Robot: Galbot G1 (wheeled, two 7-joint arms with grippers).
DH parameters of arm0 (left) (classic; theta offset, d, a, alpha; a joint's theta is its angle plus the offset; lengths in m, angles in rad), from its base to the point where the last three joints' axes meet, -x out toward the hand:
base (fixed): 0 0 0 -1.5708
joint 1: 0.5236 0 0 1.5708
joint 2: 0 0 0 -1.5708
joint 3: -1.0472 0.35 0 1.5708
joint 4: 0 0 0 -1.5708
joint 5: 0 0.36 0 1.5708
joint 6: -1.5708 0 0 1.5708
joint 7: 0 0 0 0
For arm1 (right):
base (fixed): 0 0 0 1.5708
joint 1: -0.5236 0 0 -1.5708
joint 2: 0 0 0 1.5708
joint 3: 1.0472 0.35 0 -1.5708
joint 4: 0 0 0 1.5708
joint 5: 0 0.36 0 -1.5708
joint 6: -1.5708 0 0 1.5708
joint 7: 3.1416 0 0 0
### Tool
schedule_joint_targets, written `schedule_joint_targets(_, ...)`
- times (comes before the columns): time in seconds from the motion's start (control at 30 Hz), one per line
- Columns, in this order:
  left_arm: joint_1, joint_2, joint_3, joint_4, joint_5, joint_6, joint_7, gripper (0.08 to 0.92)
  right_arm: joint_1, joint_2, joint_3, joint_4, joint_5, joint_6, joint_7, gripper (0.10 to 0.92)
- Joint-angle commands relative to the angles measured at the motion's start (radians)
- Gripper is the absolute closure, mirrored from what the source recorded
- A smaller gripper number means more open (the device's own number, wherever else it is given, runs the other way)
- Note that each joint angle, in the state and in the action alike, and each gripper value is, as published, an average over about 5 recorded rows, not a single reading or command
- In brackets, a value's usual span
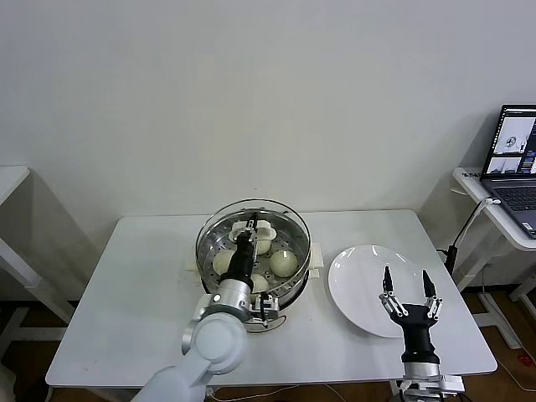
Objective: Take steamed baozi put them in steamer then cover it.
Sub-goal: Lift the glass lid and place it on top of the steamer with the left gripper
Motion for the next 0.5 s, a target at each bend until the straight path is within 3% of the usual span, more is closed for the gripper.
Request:
schedule_joint_targets(0.03, -0.015, -0.058, 0.04, 0.054, 0.046, 0.018, -0.013, 0.81, -0.001, 0.0, -0.001, -0.001, -0.008, 0.003, 0.0, 0.203)
schedule_joint_targets(0.5, -0.008, -0.061, 0.023, 0.073, 0.119, 0.009, -0.001, 0.81, 0.005, 0.0, -0.007, -0.009, -0.012, 0.002, -0.003, 0.203)
